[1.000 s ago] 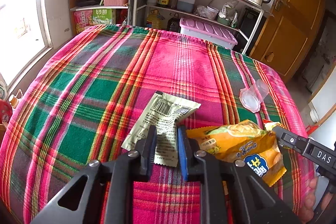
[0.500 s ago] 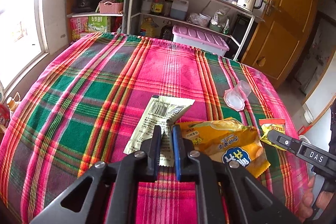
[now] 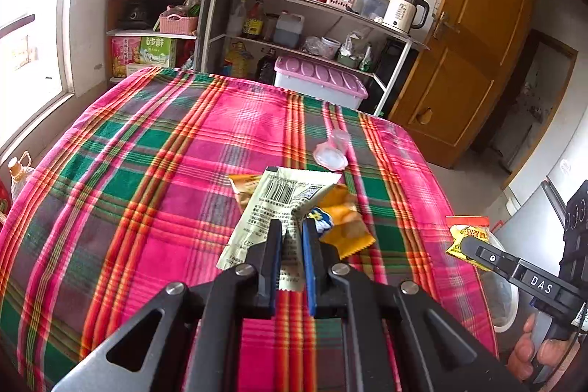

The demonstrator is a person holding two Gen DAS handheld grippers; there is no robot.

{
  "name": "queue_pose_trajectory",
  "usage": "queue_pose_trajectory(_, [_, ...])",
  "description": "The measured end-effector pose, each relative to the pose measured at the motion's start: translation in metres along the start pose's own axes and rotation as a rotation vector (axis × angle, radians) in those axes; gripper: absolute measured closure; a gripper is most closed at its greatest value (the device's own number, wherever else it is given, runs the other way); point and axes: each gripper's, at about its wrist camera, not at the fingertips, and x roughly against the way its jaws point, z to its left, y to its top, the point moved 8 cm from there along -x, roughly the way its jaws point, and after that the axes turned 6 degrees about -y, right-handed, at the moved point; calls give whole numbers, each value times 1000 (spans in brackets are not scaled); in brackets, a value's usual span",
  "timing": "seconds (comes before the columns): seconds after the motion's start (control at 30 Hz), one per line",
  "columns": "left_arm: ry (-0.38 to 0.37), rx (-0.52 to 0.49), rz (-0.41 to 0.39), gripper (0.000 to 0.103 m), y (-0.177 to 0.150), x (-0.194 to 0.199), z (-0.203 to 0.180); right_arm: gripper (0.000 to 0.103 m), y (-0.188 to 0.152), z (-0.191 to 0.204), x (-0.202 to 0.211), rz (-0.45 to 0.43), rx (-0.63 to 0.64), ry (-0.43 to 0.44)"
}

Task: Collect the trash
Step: 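Carry the white printed packet and yellow packet over the bin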

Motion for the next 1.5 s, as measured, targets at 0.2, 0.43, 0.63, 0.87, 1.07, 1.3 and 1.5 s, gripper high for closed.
queue_pose_trajectory(0.2, [-63,-60,21,92,-15,11,-52,81,-15,-33,39,-27,-33,-23])
queue_pose_trajectory(0.43, [-140,-133,37,92,-26,19,-112,81,-26,-74,75,-57,-94,-51])
queue_pose_trajectory(0.63, [-200,-179,63,92,-36,14,-155,81,-33,-107,95,-76,-141,-77])
queue_pose_trajectory(0.87, [-253,-208,87,92,-42,-1,-191,81,-36,-139,105,-89,-191,-109])
queue_pose_trajectory(1.07, [-296,-228,112,92,-48,-19,-221,81,-38,-164,106,-86,-229,-135])
queue_pose_trajectory(1.3, [-358,-245,176,92,-62,-50,-253,81,-44,-194,100,-71,-268,-167])
queue_pose_trajectory(1.5, [-393,-278,229,91,-78,-73,-280,81,-49,-221,92,-48,-306,-198])
